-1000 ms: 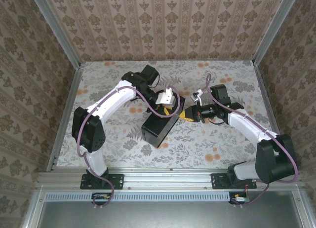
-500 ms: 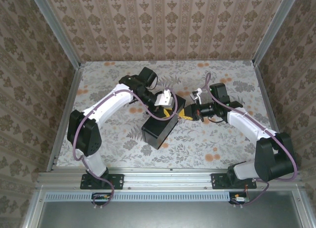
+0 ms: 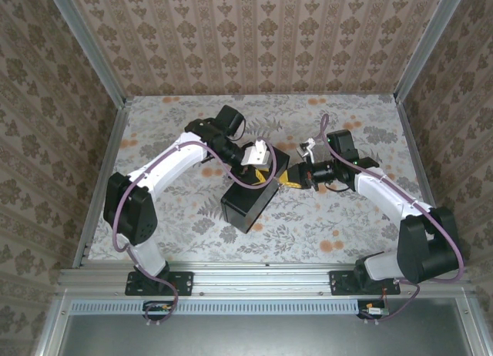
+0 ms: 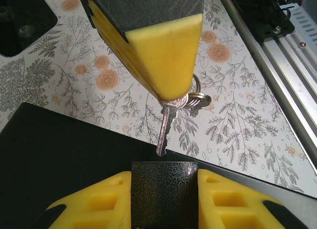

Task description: Unlock the padlock with the key

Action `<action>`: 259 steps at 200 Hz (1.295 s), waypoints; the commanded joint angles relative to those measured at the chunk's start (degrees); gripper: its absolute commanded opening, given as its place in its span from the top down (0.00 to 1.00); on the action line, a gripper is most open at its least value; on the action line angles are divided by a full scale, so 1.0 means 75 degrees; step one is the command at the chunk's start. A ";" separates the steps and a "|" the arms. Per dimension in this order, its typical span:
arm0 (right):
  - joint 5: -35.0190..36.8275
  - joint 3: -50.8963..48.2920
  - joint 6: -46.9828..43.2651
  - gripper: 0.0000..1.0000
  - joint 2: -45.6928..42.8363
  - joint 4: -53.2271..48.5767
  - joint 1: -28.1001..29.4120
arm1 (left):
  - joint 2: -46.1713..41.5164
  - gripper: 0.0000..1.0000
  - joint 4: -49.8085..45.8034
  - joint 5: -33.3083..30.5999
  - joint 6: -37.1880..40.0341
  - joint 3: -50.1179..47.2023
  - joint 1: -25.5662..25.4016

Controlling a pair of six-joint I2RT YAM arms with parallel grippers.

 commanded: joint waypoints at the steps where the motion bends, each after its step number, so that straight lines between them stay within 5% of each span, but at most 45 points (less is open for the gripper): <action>1: -0.0212 0.0036 -0.0112 1.00 0.0066 -0.0131 0.0068 | -0.0309 0.83 0.0049 0.0317 -0.0087 -0.0032 0.0033; 259: -0.0279 0.0076 -0.0283 1.00 0.0054 -0.0277 0.0124 | -0.0343 0.86 0.0110 0.0141 -0.0114 -0.0071 0.0073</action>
